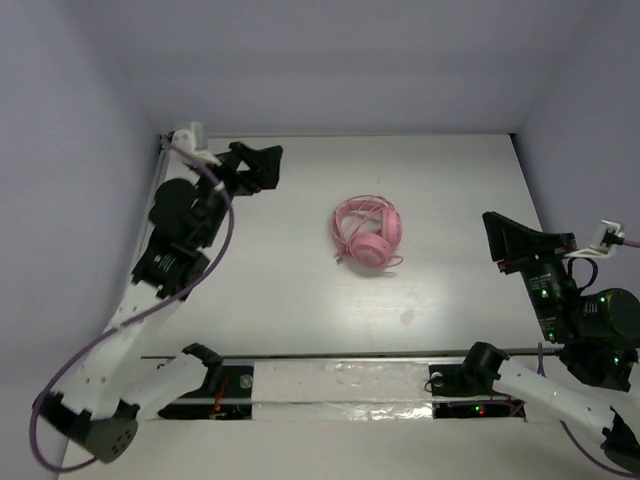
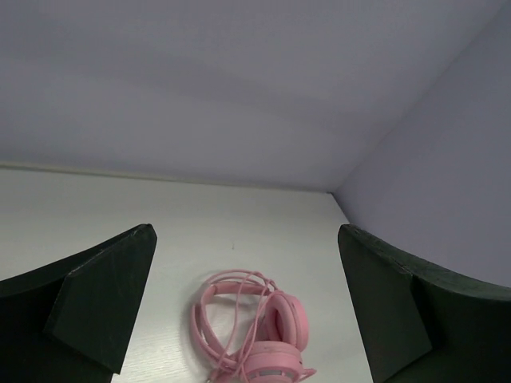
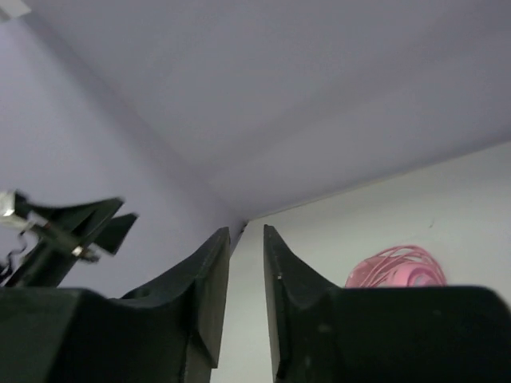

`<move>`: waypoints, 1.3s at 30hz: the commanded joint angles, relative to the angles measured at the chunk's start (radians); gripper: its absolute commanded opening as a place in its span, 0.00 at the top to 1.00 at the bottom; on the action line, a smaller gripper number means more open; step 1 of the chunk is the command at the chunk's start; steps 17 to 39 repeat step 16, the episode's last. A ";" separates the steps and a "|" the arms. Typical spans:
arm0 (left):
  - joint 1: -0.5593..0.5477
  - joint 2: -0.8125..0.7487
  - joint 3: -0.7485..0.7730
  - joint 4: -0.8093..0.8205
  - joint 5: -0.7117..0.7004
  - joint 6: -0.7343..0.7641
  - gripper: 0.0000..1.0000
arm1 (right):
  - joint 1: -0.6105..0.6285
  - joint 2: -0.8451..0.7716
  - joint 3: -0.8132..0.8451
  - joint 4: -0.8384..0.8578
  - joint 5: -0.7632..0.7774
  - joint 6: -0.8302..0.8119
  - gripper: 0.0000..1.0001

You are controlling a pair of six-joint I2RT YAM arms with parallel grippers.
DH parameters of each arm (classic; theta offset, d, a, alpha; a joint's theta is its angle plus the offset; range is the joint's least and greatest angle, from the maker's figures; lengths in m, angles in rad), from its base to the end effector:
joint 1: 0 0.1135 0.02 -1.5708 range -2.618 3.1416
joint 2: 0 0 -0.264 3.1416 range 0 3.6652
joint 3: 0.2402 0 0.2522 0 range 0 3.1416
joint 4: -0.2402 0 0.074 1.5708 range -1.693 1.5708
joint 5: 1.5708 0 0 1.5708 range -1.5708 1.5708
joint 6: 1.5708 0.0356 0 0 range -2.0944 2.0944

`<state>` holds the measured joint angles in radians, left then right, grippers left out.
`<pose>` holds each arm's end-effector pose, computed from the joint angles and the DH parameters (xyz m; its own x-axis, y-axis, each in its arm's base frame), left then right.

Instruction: Wrap the headphones

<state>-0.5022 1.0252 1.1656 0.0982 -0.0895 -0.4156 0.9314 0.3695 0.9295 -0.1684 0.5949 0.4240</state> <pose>0.1974 -0.1048 0.4587 0.0267 -0.4734 -0.8804 0.4526 0.7910 -0.4116 0.0429 0.0243 0.4293 0.0613 0.6535 -0.7544 -0.4177 0.7033 0.5752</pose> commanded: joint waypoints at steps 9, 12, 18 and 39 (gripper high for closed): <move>0.002 -0.405 -0.274 -0.219 -0.265 0.109 0.01 | 0.007 -0.029 -0.083 -0.155 0.148 0.163 0.36; 0.002 -0.431 -0.308 -0.222 -0.269 0.115 0.01 | 0.007 0.006 -0.083 -0.149 0.140 0.171 0.31; 0.002 -0.425 -0.311 -0.216 -0.266 0.117 0.01 | 0.007 0.045 -0.057 -0.137 0.132 0.160 0.31; 0.002 -0.425 -0.311 -0.216 -0.266 0.117 0.01 | 0.007 0.045 -0.057 -0.137 0.132 0.160 0.31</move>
